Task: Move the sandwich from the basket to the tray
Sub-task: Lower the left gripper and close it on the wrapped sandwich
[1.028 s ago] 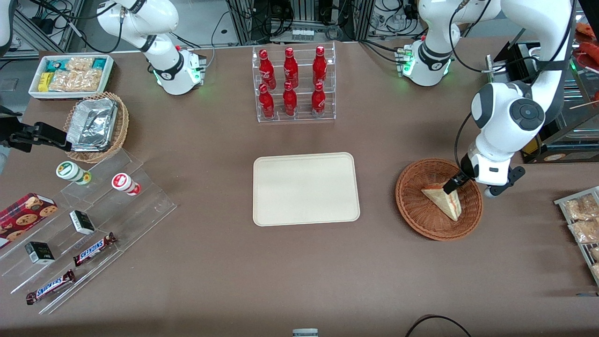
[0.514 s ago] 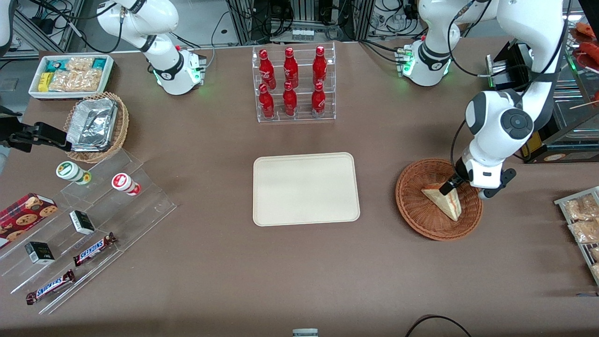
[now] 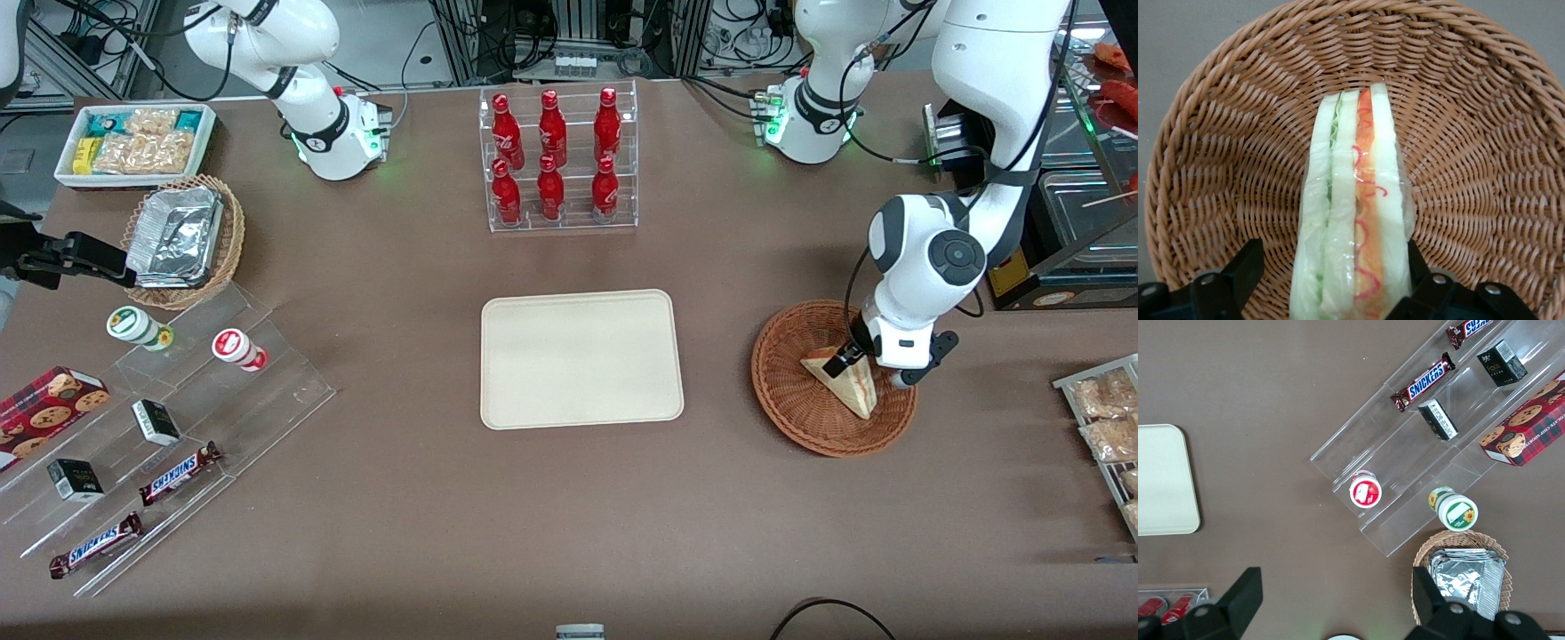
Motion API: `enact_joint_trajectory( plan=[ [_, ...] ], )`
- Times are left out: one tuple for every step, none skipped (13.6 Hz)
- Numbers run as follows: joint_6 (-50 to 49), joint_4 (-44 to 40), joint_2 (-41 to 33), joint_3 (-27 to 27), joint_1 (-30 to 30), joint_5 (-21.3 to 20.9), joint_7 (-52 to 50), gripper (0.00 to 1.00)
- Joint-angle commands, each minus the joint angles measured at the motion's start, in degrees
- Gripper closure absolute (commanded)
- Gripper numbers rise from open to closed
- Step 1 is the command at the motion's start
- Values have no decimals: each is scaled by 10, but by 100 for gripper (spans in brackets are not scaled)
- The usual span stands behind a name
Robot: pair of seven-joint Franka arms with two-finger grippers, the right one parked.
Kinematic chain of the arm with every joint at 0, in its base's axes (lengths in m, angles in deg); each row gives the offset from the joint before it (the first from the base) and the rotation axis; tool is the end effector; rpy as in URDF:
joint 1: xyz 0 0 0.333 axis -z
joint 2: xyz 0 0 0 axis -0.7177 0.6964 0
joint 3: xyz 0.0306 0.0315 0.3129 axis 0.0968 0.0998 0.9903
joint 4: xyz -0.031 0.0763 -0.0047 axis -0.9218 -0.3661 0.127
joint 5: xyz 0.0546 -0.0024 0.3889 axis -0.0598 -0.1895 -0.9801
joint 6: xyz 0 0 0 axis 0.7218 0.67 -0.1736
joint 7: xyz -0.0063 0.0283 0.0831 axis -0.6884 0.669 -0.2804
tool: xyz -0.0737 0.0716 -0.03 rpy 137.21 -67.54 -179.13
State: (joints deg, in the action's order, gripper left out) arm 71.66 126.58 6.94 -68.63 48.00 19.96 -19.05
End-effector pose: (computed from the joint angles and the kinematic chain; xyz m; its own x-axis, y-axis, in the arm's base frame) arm 0.5317 -0.0451 0.2384 0.7702 0.6362 0.0447 0.6346 -0.7715 0.0459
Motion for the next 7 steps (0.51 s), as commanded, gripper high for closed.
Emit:
enact_joint_trajectory(
  plan=[
    [2,-17,6,0,6,-8,-26,100],
    [-2,-24,4,-1,6,-9,-27,100],
    [-18,-35,3,-1,6,-8,-27,100],
    [-58,-56,1,-2,6,-9,-28,100],
    [-113,-83,-3,-2,8,-10,-28,100],
    [-161,-108,-10,-2,15,-14,-27,100],
    [-199,-123,-20,-2,22,-29,-27,100]
  ],
)
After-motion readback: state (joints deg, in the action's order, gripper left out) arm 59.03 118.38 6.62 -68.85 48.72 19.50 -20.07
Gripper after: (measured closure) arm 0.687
